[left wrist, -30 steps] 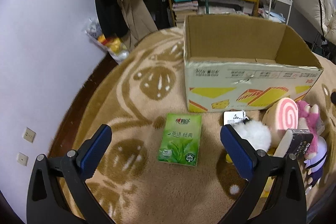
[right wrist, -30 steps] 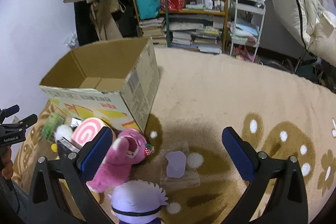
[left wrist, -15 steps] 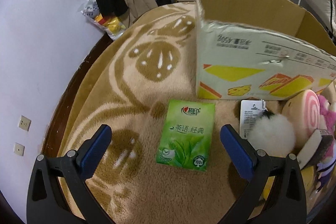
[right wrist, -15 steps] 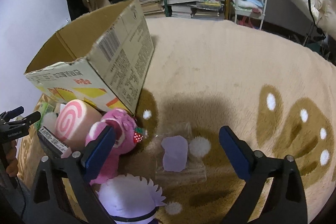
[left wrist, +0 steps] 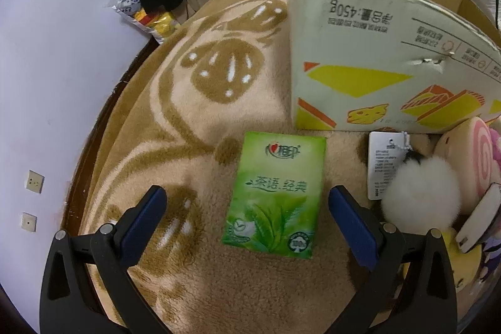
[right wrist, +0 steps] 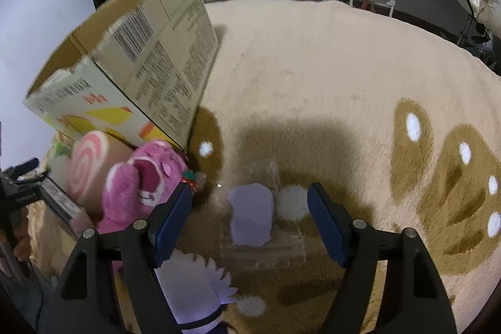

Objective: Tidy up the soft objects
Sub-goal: 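Lower left tool to green tissue pack while right tool lowers to clear plastic tray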

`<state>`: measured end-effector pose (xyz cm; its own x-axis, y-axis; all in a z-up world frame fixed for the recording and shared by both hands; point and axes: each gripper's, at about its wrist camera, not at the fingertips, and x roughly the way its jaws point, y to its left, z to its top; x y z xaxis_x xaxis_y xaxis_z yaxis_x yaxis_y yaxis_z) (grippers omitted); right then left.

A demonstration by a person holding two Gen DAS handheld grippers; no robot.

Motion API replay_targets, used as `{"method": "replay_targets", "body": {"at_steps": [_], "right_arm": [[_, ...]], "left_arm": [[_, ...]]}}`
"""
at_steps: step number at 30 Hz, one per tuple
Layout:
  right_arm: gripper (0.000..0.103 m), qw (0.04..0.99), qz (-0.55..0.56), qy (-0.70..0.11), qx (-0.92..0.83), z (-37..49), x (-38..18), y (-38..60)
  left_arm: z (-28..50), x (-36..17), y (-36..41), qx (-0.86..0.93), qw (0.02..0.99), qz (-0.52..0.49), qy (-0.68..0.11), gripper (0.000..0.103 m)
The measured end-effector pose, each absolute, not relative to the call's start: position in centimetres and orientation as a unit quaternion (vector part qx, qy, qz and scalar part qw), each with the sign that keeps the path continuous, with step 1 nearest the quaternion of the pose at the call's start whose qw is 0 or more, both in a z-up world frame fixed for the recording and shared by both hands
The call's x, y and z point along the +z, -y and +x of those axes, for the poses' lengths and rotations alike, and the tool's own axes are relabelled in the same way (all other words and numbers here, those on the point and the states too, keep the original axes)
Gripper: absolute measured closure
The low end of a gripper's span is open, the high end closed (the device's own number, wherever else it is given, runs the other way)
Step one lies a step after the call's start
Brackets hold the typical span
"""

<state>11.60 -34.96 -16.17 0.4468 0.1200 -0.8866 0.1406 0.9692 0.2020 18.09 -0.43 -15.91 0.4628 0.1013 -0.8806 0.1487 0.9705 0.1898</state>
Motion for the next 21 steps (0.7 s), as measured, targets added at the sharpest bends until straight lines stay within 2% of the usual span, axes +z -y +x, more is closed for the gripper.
{"method": "replay_targets", "body": {"at_steps": [12,19,21], "right_arm": [[0.023,0.830,0.116,-0.546,-0.007,12.1,-17.7,35.9],[0.024,0.828,0.101,-0.551,-0.008,11.8,-17.6,35.0],[0.026,0.828,0.085,-0.554,-0.012,11.7,-17.6,34.3]], "left_arm": [[18.2,-16.4,0.4,-0.010,0.844,0.130,-0.520,0.002],[18.0,-16.4,0.4,-0.020,0.843,0.123,-0.523,0.015],[17.9,-16.3,0.4,-0.025,0.842,0.118,-0.526,0.021]]}}
